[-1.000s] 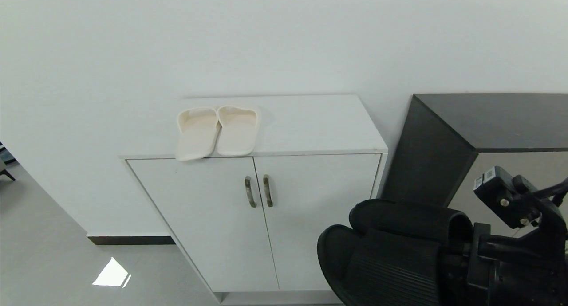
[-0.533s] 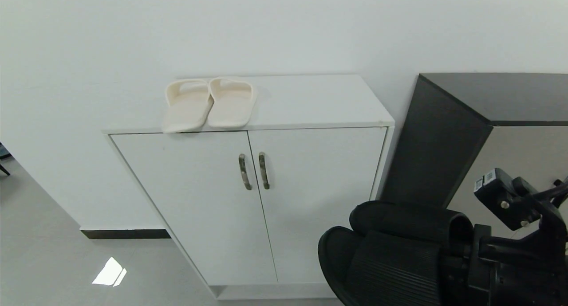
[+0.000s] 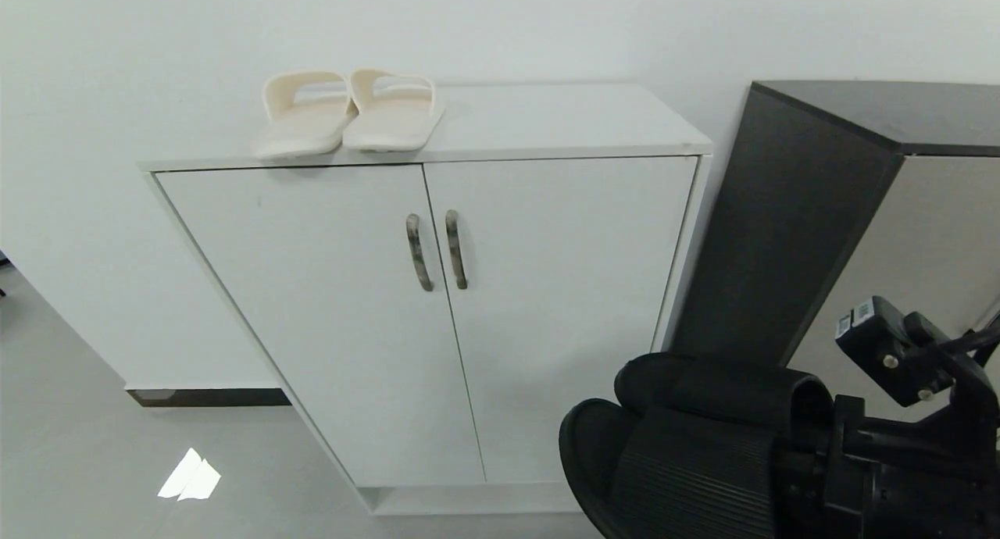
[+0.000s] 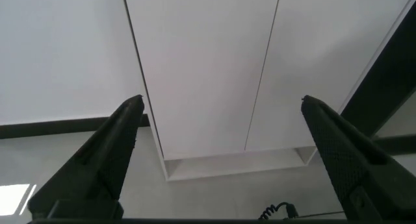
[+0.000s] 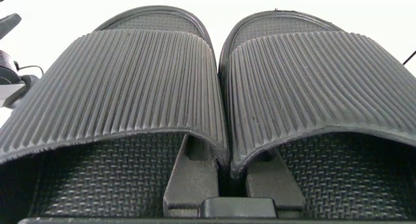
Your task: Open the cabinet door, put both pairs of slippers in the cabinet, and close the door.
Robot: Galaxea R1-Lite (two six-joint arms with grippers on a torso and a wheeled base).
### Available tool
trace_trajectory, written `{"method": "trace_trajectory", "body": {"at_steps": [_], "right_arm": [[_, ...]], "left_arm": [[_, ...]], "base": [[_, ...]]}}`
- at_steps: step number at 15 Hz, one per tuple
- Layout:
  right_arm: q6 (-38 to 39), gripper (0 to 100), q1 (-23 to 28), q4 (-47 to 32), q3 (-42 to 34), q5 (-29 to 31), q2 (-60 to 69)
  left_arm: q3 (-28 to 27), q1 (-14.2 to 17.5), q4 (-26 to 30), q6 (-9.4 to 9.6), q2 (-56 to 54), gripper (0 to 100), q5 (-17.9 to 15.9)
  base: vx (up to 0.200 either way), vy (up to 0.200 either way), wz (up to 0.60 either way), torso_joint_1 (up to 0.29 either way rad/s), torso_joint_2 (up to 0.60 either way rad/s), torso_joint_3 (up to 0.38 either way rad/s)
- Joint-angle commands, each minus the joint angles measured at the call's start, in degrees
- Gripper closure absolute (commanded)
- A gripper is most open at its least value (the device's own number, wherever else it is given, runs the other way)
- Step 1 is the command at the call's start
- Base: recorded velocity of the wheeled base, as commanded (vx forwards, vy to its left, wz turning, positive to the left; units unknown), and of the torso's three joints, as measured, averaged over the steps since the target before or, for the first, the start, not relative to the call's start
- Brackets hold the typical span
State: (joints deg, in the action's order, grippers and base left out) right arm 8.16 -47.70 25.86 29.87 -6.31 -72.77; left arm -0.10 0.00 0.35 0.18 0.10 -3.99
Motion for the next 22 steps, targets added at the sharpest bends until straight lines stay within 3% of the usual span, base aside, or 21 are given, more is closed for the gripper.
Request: {"method": "trace_trajectory", "body": {"at_steps": [1,8,14,15,17,18,19,20,22], "right_arm": [[0.02,100,-0.02,0.07,-0.07,-0.01,-0.10],[-0.16,100,-0.20,0.77,-0.60,-0.01,0.08],[-1.74,100,-0.20,1.48,-1.21,-0.01,0.43],[-2.53,100,-0.20,2.01,-1.48,-0.01,0.34],[-2.97,100,-0.37,3.06,-2.01,-0.01,0.43],[-2.88,100,-0.46,4.38,-2.09,-0.01,0.26],[-2.88,100,-0.46,4.55,-2.36,-0.01,0.34],[-2.88,100,-0.46,4.73,-2.53,-0.01,0.34],[-2.79,100,-0.46,5.17,-2.62,-0.01,0.43]], "left_arm": [[0.01,0.00,0.00,0.08,0.08,0,0.03],[0.01,0.00,0.00,-0.27,0.08,0,0.03],[0.01,0.00,0.00,-0.27,0.08,0,-0.06],[0.01,0.00,0.00,-0.01,0.08,0,-0.06],[-0.17,-0.18,0.09,2.45,2.01,0,-0.14],[-5.18,-0.79,-1.06,4.21,10.89,0,-0.76],[-12.73,-2.37,-2.11,1.84,18.18,0,-4.63],[-16.78,-3.60,-2.20,0.70,22.84,0,-8.85],[-28.64,-4.83,-2.38,0.70,37.96,0,-21.85]], "base": [[0.000,0.000,0.00,-0.163,0.47,0.300],[0.000,0.000,0.00,-0.131,0.43,0.295],[0.100,0.000,0.00,-0.013,0.06,0.039],[0.000,0.000,0.00,0.000,0.00,0.000],[0.000,0.000,0.00,0.000,0.00,0.000],[0.000,0.000,0.00,0.000,0.00,0.000],[0.000,0.000,0.00,0.000,0.00,0.000],[0.000,0.000,0.00,0.000,0.00,0.000],[0.000,0.000,0.00,0.000,0.00,0.000]]}}
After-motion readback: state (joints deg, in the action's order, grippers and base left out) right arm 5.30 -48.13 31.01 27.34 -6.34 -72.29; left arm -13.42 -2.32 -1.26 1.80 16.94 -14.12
